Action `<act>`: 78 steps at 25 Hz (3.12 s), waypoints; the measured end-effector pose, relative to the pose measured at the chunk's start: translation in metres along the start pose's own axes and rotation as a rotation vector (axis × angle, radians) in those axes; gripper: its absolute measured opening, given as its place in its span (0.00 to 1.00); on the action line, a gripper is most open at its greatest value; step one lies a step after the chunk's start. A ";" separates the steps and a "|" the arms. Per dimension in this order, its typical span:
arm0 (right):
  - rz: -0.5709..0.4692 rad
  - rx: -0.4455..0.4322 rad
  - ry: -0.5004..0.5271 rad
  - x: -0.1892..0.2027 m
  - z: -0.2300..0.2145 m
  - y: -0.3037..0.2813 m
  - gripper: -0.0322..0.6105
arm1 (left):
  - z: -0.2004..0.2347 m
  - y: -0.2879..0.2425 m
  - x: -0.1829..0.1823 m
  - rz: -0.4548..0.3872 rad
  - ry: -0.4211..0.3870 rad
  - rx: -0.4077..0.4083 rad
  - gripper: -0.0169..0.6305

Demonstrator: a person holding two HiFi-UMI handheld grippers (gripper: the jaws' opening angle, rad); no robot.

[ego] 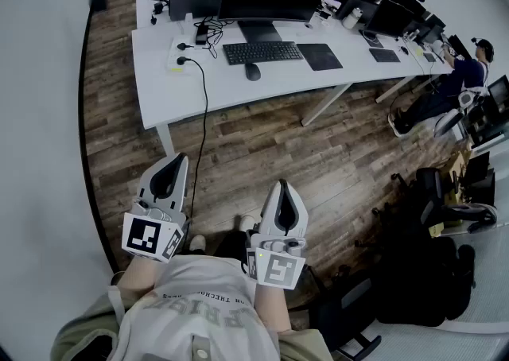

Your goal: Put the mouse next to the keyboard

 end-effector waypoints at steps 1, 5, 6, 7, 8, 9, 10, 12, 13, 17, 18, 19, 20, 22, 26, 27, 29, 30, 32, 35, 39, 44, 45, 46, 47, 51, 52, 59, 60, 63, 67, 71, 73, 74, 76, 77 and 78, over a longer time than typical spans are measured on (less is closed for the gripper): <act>-0.003 -0.001 0.002 0.000 -0.001 0.000 0.05 | 0.000 0.000 0.000 0.000 0.000 -0.001 0.04; -0.008 -0.005 0.010 -0.002 -0.002 0.000 0.05 | -0.002 -0.001 0.000 0.000 -0.001 -0.003 0.04; -0.008 -0.007 0.012 -0.003 -0.002 -0.001 0.05 | -0.002 -0.002 -0.001 -0.001 -0.001 -0.003 0.04; -0.007 -0.008 0.014 -0.003 -0.001 -0.002 0.05 | -0.001 -0.003 -0.001 -0.001 -0.001 -0.002 0.04; -0.006 -0.009 0.016 -0.003 -0.001 -0.003 0.05 | -0.001 -0.004 -0.001 -0.001 -0.001 -0.001 0.04; -0.005 -0.010 0.017 -0.002 -0.001 -0.004 0.05 | -0.001 -0.005 -0.001 -0.001 -0.001 -0.001 0.04; -0.005 -0.010 0.019 -0.001 -0.002 -0.004 0.05 | -0.001 -0.006 0.001 0.000 -0.001 0.000 0.04; -0.003 -0.011 0.021 0.001 -0.004 -0.005 0.05 | -0.003 -0.008 0.003 0.003 0.000 -0.001 0.04; -0.002 -0.012 0.023 0.001 -0.005 -0.006 0.05 | -0.003 -0.010 0.004 0.004 0.001 -0.001 0.04; 0.005 -0.022 0.026 0.002 -0.009 -0.012 0.05 | -0.004 -0.017 0.006 0.011 0.006 -0.006 0.04; 0.007 -0.025 0.026 0.003 -0.011 -0.014 0.05 | -0.004 -0.020 0.006 0.012 0.008 -0.008 0.04; 0.008 -0.029 0.025 0.003 -0.014 -0.016 0.05 | -0.005 -0.023 0.006 0.013 0.010 -0.011 0.04; 0.009 -0.033 0.023 0.004 -0.017 -0.019 0.05 | -0.006 -0.026 0.007 0.013 0.013 -0.015 0.04; 0.008 -0.039 0.019 0.006 -0.025 -0.026 0.05 | -0.007 -0.034 0.008 0.013 0.020 -0.026 0.04; -0.020 -0.068 -0.063 0.004 -0.048 -0.048 0.05 | -0.008 -0.054 0.010 0.012 0.033 -0.066 0.04; -0.024 -0.093 -0.098 0.007 -0.056 -0.054 0.05 | -0.008 -0.061 0.010 0.011 0.036 -0.081 0.04; -0.021 -0.152 -0.159 0.010 -0.071 -0.068 0.14 | -0.010 -0.074 0.011 0.011 0.044 -0.107 0.05; -0.015 -0.182 -0.184 0.012 -0.080 -0.075 0.23 | -0.012 -0.082 0.012 0.010 0.052 -0.115 0.08; -0.004 -0.231 -0.213 0.017 -0.099 -0.090 0.51 | -0.016 -0.099 0.012 0.009 0.071 -0.131 0.31; 0.010 -0.276 -0.220 0.023 -0.129 -0.112 0.67 | -0.024 -0.126 0.012 0.010 0.081 -0.174 0.54; 0.044 -0.324 -0.224 0.036 -0.169 -0.135 0.67 | -0.042 -0.161 0.019 0.048 0.072 -0.225 0.65; 0.061 -0.371 -0.228 0.049 -0.204 -0.157 0.67 | -0.061 -0.192 0.026 0.084 0.043 -0.278 0.67; 0.062 -0.373 -0.233 0.051 -0.209 -0.163 0.67 | -0.062 -0.197 0.026 0.091 0.036 -0.283 0.67; 0.064 -0.376 -0.240 0.053 -0.213 -0.168 0.67 | -0.063 -0.202 0.026 0.098 0.029 -0.288 0.67; 0.067 -0.380 -0.247 0.057 -0.216 -0.173 0.67 | -0.063 -0.206 0.027 0.105 0.024 -0.295 0.67; 0.080 -0.397 -0.269 0.068 -0.223 -0.195 0.67 | -0.058 -0.221 0.030 0.126 0.016 -0.325 0.67; 0.086 -0.400 -0.273 0.072 -0.224 -0.202 0.67 | -0.056 -0.225 0.031 0.130 0.014 -0.326 0.67; 0.127 -0.406 -0.266 0.098 -0.216 -0.258 0.67 | -0.015 -0.268 0.050 0.159 0.026 -0.335 0.67; 0.133 -0.404 -0.263 0.102 -0.214 -0.267 0.67 | -0.008 -0.276 0.053 0.162 0.029 -0.332 0.67; 0.148 -0.392 -0.253 0.113 -0.206 -0.299 0.67 | 0.020 -0.302 0.065 0.175 0.041 -0.323 0.67; 0.157 -0.378 -0.278 0.127 -0.189 -0.350 0.67 | 0.065 -0.341 0.067 0.178 0.064 -0.296 0.67; 0.182 -0.362 -0.282 0.144 -0.173 -0.393 0.67 | 0.098 -0.380 0.067 0.188 0.063 -0.254 0.67; 0.197 -0.351 -0.277 0.152 -0.165 -0.415 0.67 | 0.118 -0.395 0.069 0.195 0.066 -0.239 0.67; 0.204 -0.346 -0.271 0.157 -0.160 -0.426 0.67 | 0.128 -0.403 0.071 0.198 0.067 -0.232 0.67; 0.220 -0.335 -0.259 0.166 -0.152 -0.446 0.67 | 0.145 -0.417 0.074 0.204 0.068 -0.216 0.67; 0.230 -0.329 -0.255 0.171 -0.150 -0.454 0.67 | 0.152 -0.424 0.076 0.206 0.070 -0.206 0.67; 0.242 -0.323 -0.250 0.176 -0.147 -0.461 0.67 | 0.158 -0.430 0.077 0.210 0.074 -0.198 0.67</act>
Point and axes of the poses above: the fingertips, and each gripper's own axes: y backward along the fingers, z to its left, x out of its underside, the point moved 4 cm from there along y, backward along the fingers, and after that the axes turned 4 degrees about -y, right-handed, at the moved point
